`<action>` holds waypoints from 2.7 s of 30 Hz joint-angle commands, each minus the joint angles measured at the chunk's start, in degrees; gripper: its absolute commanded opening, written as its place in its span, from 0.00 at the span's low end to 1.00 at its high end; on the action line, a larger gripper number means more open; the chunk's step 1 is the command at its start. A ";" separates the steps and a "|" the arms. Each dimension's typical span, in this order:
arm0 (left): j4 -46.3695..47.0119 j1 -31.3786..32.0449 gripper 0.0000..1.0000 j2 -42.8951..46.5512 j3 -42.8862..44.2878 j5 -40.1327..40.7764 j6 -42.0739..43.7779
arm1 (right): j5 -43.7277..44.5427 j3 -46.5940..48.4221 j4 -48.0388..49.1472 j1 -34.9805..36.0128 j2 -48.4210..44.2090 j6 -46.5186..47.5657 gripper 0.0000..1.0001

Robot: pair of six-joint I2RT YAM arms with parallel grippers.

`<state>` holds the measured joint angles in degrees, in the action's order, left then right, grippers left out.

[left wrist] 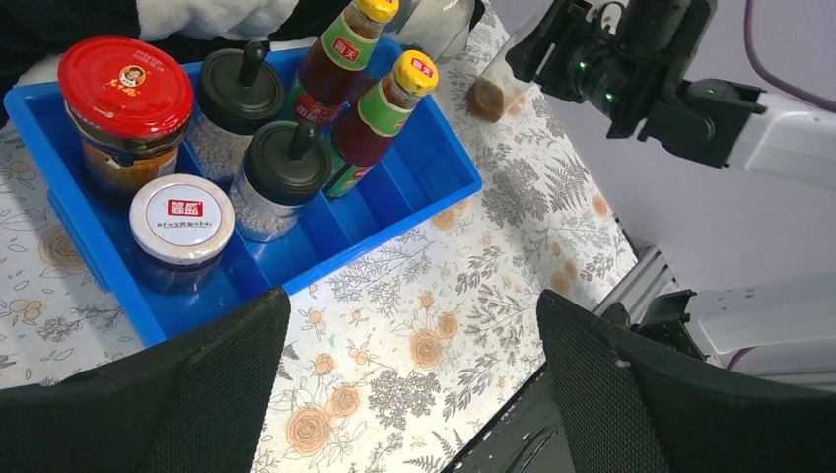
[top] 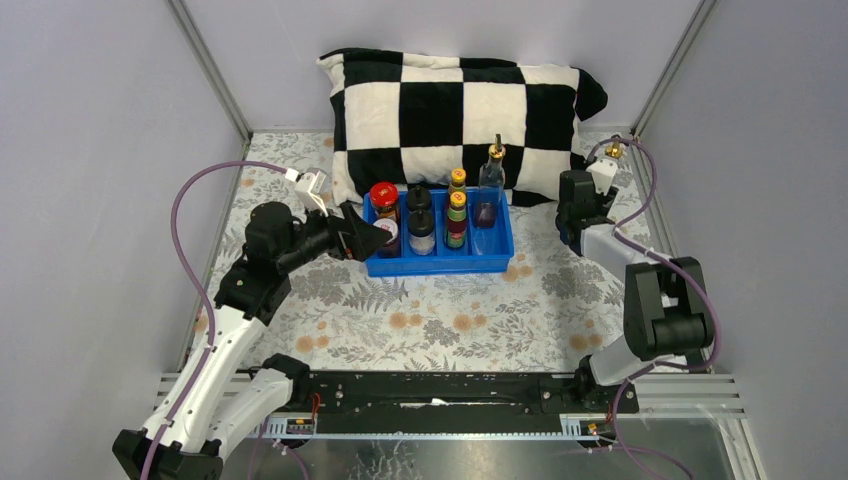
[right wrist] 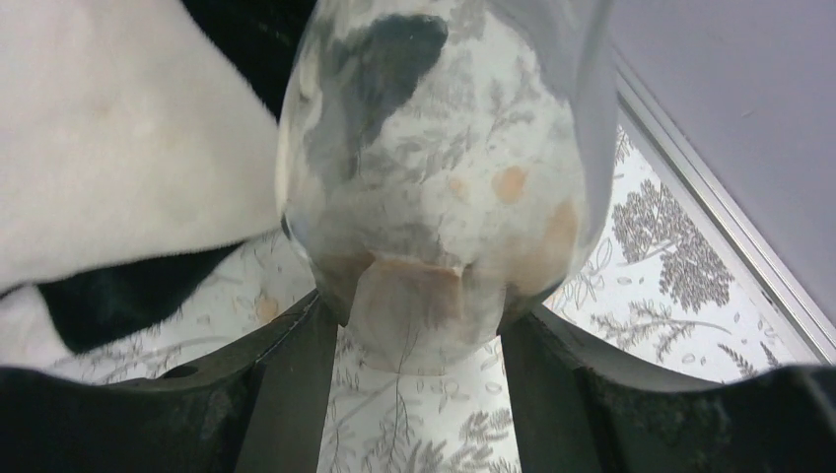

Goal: Organize the condiment bottles
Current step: Pick up the bottle from the corner of the board.

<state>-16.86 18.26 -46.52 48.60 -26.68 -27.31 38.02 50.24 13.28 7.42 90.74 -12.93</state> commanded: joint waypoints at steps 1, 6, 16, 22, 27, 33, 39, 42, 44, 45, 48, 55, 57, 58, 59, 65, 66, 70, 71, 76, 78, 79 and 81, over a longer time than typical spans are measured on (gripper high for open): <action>-0.46 -0.24 0.99 0.60 -0.26 1.94 1.60 | 2.37 -2.50 0.63 2.27 -7.52 -2.86 0.36; -0.87 -0.24 0.99 0.34 -0.04 3.76 1.65 | 0.93 -5.97 -0.64 4.33 -11.25 -4.82 0.35; -3.53 -0.24 0.99 1.94 0.47 5.10 0.45 | -0.87 -11.88 -2.53 8.59 -17.18 -6.70 0.34; -4.58 -0.24 0.99 3.97 0.95 5.69 -0.70 | -1.54 -14.06 -3.97 9.58 -21.59 -6.85 0.33; -5.55 -0.24 0.99 3.81 2.40 6.02 -0.47 | -1.81 -14.67 -4.78 9.88 -23.14 -6.85 0.33; -5.81 -0.24 0.99 4.04 2.39 6.02 -0.55 | -1.84 -14.65 -5.01 10.33 -23.50 -6.93 0.33; -5.98 -0.25 0.99 4.49 1.94 6.19 -0.70 | -1.89 -15.07 -4.69 10.48 -23.37 -7.11 0.33; -5.98 -0.24 0.99 4.51 2.02 6.15 -0.73 | -1.94 -15.00 -4.75 10.58 -23.33 -7.20 0.33; -5.97 -0.24 0.99 4.43 2.10 6.11 -0.73 | -1.97 -15.00 -4.70 10.60 -23.49 -7.20 0.33; -5.96 -0.24 0.99 4.42 2.11 6.11 -0.80 | -1.92 -15.01 -4.79 10.55 -23.58 -7.24 0.33; -5.91 -0.25 0.99 4.44 2.12 6.13 -0.89 | -1.89 -15.11 -4.72 10.61 -23.71 -7.11 0.33; -5.79 -0.24 0.99 4.60 1.86 6.02 -1.05 | -2.07 -15.10 -4.58 10.66 -23.77 -7.09 0.33; -5.73 -0.24 0.99 4.69 1.77 6.07 -1.06 | -2.06 -15.11 -4.58 10.77 -23.81 -7.02 0.33; -5.70 -0.24 0.99 4.66 1.76 6.01 -1.08 | -2.07 -15.14 -4.58 10.76 -23.77 -7.02 0.33; -5.72 -0.24 0.99 4.68 1.76 6.02 -1.03 | -2.00 -15.16 -4.58 10.82 -23.77 -7.02 0.33; -5.68 -0.24 0.99 4.69 1.76 6.01 -0.98 | -1.98 -15.38 -4.35 10.93 -23.68 -7.02 0.33; -5.64 -0.24 0.99 4.69 1.72 5.98 -0.99 | -1.98 -15.35 -4.41 10.92 -23.74 -7.02 0.33; -5.63 -0.24 0.99 4.85 1.51 6.00 -1.07 | -1.90 -15.45 -4.34 11.03 -23.74 -7.07 0.33; -5.64 -0.24 0.99 4.86 1.50 6.02 -1.08 | -1.90 -15.50 -4.29 11.04 -23.73 -7.07 0.33; -5.70 -0.24 0.99 4.78 1.58 5.96 -1.10 | -1.97 -15.73 -4.17 11.21 -23.93 -7.38 0.33; -5.81 -0.24 0.99 4.61 1.80 5.85 -1.08 | -2.13 -15.81 -4.03 11.41 -23.88 -7.46 0.33; -5.82 -0.24 0.99 4.67 1.84 5.85 -1.03 | -2.04 -15.80 -4.03 11.53 -23.81 -7.39 0.33; -5.62 -0.24 0.99 4.85 1.62 6.01 -1.15 | -1.94 -15.83 -3.96 11.65 -23.77 -7.29 0.33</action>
<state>-21.96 18.26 -42.41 49.74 -21.34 -27.97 35.24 34.17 5.87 18.11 68.73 -19.35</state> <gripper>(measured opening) 0.987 0.633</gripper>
